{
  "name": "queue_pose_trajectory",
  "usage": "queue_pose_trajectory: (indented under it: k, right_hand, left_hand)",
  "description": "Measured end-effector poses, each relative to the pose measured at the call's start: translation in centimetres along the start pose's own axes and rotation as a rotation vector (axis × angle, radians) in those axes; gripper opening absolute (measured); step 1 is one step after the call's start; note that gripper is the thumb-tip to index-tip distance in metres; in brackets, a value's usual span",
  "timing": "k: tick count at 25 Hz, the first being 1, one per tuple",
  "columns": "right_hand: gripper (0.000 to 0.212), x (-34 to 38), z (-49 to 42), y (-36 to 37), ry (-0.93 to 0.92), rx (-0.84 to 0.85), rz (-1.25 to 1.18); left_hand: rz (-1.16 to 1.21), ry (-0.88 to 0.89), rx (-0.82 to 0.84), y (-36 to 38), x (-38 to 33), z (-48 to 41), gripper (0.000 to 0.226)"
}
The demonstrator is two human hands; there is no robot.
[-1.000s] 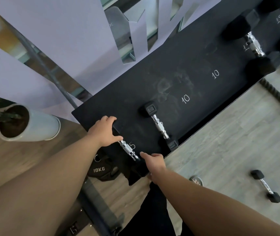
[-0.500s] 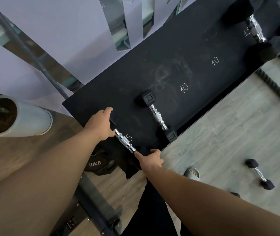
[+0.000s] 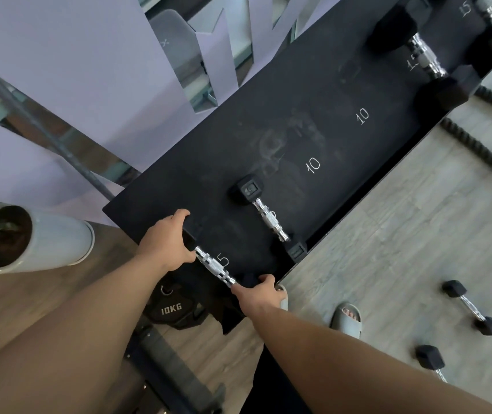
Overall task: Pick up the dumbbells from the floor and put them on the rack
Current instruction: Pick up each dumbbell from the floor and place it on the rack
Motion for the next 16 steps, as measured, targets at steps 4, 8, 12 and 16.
queue_pose_trajectory:
  k: [4, 8, 12, 16]
  right_hand:
    - [0.073, -0.6, 1.2, -1.8, -0.053, -0.019, -0.03]
    - [0.074, 0.2, 3.1, -5.2, -0.106, -0.065, -0.092]
    - [0.068, 2.0, 3.8, -10.0, -0.166, -0.094, -0.15]
    - [0.072, 4.5, 3.0, -14.9, -0.196, -0.153, -0.206]
  left_hand:
    - [-0.053, 0.058, -0.064, -1.3, -0.9, 1.3, 0.093]
    - [-0.087, 0.101, -0.093, -4.0, -3.8, 2.1, 0.094]
    - [-0.093, 0.168, -0.12, -7.3, -8.3, 1.8, 0.093]
    - [-0.11, 0.229, -0.127, -10.0, -14.2, -0.5, 0.093]
Point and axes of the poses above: each hand's wrist, its own z-axis away from the middle knuckle, its own y-axis out of the palm, x = y × z, the point moved 1 cm from there along -z, towards the middle knuckle, and after that the axes turned 5 degrees about z, right-handed, at the moved point
